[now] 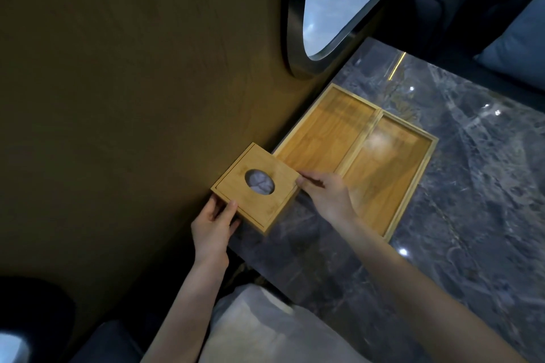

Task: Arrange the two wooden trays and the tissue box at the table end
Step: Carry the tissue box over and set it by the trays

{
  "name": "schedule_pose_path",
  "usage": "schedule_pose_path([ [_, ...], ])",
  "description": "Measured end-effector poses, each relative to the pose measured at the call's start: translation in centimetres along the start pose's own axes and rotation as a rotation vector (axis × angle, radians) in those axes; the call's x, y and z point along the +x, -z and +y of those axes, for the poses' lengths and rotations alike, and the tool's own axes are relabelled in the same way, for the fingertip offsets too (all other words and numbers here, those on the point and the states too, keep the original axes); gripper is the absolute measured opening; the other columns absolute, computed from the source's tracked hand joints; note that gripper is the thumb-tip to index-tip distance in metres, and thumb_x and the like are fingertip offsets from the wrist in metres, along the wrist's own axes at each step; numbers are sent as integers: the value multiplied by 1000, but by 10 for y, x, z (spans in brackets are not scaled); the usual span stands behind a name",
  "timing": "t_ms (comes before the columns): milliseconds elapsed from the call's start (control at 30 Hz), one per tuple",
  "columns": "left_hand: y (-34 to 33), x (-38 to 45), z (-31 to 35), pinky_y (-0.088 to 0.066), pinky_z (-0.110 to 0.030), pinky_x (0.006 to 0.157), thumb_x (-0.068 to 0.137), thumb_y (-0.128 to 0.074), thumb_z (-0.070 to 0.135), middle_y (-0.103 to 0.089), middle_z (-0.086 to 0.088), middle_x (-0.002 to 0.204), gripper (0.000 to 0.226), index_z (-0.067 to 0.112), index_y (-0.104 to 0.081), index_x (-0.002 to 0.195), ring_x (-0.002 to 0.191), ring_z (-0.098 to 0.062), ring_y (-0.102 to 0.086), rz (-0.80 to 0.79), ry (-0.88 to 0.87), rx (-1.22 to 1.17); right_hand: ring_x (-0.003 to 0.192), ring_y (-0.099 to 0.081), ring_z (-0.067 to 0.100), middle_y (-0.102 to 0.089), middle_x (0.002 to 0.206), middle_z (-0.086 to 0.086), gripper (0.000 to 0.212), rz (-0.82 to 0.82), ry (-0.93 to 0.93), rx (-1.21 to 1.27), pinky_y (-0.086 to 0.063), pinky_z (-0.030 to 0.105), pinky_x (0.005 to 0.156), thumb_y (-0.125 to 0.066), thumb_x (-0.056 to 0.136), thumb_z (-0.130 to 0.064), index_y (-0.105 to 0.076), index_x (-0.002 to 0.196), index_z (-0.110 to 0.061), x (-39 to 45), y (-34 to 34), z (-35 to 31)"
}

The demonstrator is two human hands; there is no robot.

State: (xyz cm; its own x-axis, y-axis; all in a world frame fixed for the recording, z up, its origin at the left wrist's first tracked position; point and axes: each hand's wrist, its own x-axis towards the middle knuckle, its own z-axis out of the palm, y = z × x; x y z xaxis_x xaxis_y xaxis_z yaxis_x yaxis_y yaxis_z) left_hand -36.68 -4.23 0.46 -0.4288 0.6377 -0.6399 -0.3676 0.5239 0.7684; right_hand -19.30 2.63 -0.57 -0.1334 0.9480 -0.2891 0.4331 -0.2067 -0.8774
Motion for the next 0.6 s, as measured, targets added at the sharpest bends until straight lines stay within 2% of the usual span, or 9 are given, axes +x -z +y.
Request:
schedule_pose_path([
  [200, 1, 2, -4, -45, -40, 102, 89, -57, 11, -54, -9, 134, 47, 12, -45, 135, 124, -22, -50, 1, -40, 78, 102, -60, 14, -69, 110, 2, 26, 9, -39, -17, -45, 29, 90, -53, 89, -27, -65, 110, -17, 1, -1, 2],
  [300, 5, 1, -4, -43, -43, 105, 88, -59, 16, -57, -7, 132, 47, 13, -48, 134, 122, -20, -52, -2, -85, 172, 106, -59, 16, -67, 113, 4, 28, 6, -64, -13, -43, 28, 89, -52, 90, -26, -64, 113, -15, 1, -1, 0],
  [400, 11, 1, 0, -41, -45, 107, 88, -58, 22, -63, -6, 125, 42, 13, -52, 130, 118, -18, -56, -30, -141, 364, 110, -51, 13, -60, 119, 2, 31, 18, -106, 8, -36, 26, 89, -49, 92, -25, -60, 119, -14, 0, 1, -1],
  [467, 14, -1, 6, -41, -40, 106, 91, -53, 27, -64, -3, 120, 39, 13, -54, 127, 116, -18, -56, -70, -168, 502, 107, -45, 10, -54, 117, -1, 34, 11, -152, 72, -34, 26, 90, -49, 92, -25, -56, 123, -14, -2, 3, -5],
  [533, 16, -6, 15, -41, -29, 96, 93, -49, 30, -63, -1, 114, 38, 10, -55, 124, 112, -17, -56, -75, -225, 688, 106, -45, 10, -51, 114, -4, 33, 14, -171, 134, -37, 27, 92, -51, 91, -24, -55, 122, -14, -6, 8, -11],
  [600, 16, -13, 25, -43, -30, 87, 92, -48, 33, -64, -5, 113, 38, 10, -57, 121, 109, -21, -58, 1, -391, 915, 107, -53, 15, -57, 118, 0, 30, 47, -177, 225, -44, 33, 96, -51, 91, -21, -55, 119, -14, -10, 19, -20],
])
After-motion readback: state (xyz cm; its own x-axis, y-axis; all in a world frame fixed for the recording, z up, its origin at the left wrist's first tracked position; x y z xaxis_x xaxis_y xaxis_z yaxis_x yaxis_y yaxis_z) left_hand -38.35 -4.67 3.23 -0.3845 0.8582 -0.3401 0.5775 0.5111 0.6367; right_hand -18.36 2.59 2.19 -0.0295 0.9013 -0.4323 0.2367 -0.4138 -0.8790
